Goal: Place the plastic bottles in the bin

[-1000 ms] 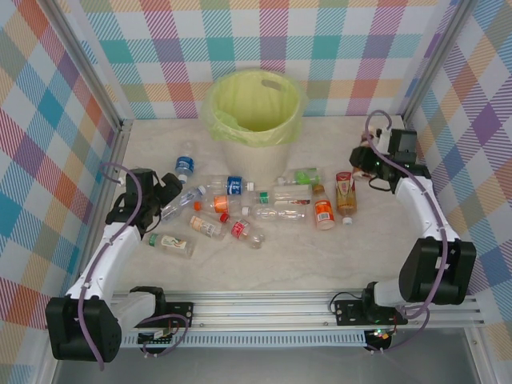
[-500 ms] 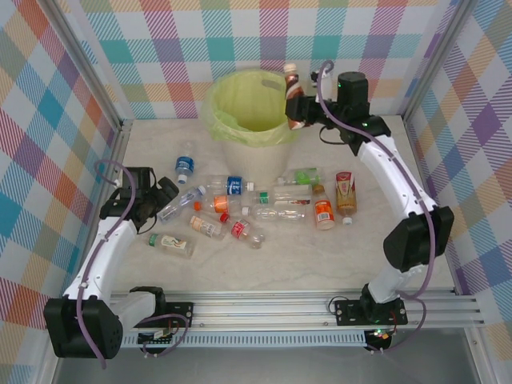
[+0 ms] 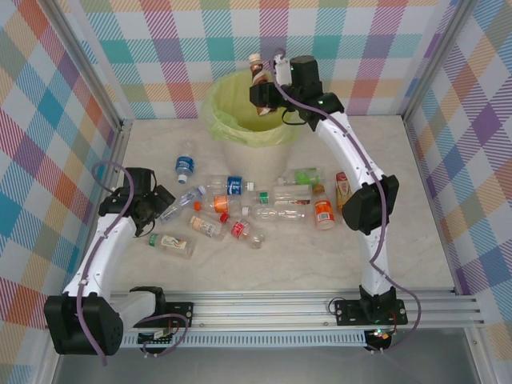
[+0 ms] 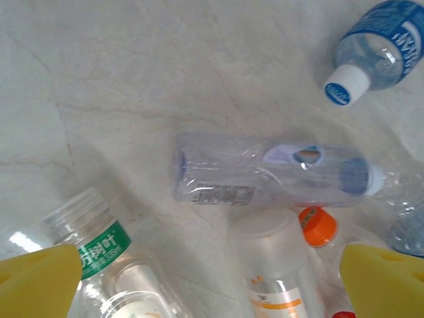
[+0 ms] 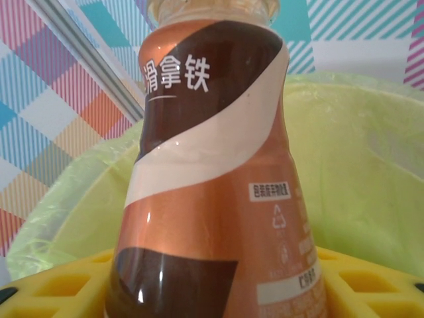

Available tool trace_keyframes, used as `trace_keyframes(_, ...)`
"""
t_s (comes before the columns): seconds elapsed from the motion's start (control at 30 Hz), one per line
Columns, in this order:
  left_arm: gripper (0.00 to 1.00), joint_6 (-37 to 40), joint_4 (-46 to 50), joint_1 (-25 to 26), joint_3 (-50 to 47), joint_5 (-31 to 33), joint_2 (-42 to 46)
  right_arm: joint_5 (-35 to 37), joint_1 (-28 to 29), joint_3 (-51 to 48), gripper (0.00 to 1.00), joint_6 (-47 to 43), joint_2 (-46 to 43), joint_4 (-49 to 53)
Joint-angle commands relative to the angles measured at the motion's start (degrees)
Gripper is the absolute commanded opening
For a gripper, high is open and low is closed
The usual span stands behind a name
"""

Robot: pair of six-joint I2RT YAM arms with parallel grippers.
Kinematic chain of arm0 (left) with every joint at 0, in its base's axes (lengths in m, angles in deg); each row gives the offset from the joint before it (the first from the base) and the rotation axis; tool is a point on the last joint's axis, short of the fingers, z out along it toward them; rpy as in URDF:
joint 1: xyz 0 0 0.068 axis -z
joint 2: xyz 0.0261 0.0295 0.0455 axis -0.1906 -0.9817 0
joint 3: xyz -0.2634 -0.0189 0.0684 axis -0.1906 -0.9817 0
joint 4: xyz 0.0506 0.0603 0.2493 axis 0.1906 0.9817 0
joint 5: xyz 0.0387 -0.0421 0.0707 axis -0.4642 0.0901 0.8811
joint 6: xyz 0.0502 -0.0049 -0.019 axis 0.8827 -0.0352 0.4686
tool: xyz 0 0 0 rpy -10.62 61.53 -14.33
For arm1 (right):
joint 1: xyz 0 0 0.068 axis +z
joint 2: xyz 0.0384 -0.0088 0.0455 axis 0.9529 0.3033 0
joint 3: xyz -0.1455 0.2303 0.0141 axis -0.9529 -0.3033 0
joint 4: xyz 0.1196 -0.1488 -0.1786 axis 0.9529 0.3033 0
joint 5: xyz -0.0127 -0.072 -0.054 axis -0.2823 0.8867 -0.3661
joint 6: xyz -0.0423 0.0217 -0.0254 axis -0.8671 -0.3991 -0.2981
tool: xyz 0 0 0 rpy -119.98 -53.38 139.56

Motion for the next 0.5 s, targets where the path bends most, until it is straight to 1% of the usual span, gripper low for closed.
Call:
trace_keyframes(0.0, 1.0, -1.8, 5.8, -0.8, 2.4, 3.4, -0.6, -0.3, 0.1, 2.8, 0.62, -1.9, 0.1, 4.2)
trace_keyframes(0.13, 1.0, -2.6, 7.4, -0.8, 2.5, 3.4, -0.7, -8.3, 0.1, 2.4, 0.7, -3.7, -1.0, 5.2)
trace_keyframes(0.17, 1.0, -2.8, 7.8, -0.8, 2.5, 3.4, -0.7, -9.3, 0.2, 2.2, 0.73, -4.1, -1.5, 5.4)
trace_keyframes(0.27, 1.0, -3.0, 9.2, -0.7, 2.7, 3.7, -0.6, -9.8, 0.2, 0.2, 0.8, -5.1, -3.6, 5.5)
trace_keyframes(0.47, 1.0, -4.3, 12.9, -0.9, 2.5, 3.9, 0.6, -8.6, 0.2, -7.7, 0.83, -6.4, -11.0, 3.4)
